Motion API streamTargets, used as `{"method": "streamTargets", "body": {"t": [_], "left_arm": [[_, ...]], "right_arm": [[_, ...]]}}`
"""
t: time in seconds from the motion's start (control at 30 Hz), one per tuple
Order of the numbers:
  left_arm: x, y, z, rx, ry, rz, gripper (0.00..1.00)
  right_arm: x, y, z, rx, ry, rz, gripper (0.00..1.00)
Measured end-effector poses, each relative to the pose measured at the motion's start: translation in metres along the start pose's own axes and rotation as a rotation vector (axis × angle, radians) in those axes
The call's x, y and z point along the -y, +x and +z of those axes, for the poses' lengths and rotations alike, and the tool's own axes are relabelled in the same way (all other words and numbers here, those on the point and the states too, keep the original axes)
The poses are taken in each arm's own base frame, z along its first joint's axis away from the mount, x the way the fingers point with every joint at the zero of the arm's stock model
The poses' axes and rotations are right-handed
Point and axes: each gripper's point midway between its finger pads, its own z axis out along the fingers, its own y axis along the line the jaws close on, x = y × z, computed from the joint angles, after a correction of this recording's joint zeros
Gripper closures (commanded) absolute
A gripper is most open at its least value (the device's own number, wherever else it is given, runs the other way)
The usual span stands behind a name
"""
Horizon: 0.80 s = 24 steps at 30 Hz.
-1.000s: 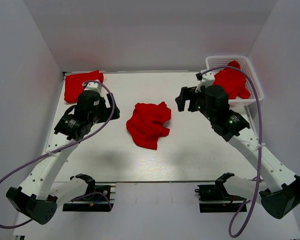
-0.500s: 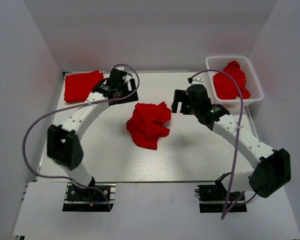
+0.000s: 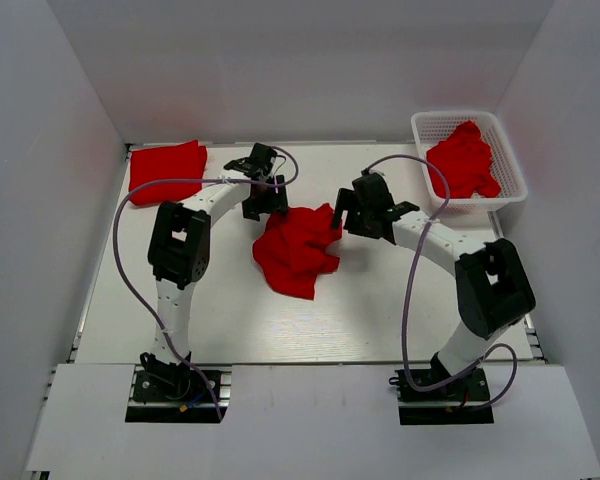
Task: Fold and stack the t-shirts
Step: Flatten out the tshirt
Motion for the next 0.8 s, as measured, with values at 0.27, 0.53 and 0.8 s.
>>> {"method": "streamTargets", "body": {"t": [0.27,0.53,0.8], "left_arm": [[0.015,0.008,0.011,-0.016,0.110,-0.004,0.79],[0.030,0.012,0.018,-0.008,0.220,0.027,1.00],[0.043,-0.045,-0.062,0.270,0.283,0.066,1.00]], "right_arm": [[-0.001,0.024,0.035,-0.090,-0.034,0.010,0.39],[-0.016,0.024,0.049,-0.097,-0.120,0.011,1.00],[-0.039,-0.049,-0.001,0.148,-0.185,-0.094,1.00]]}}
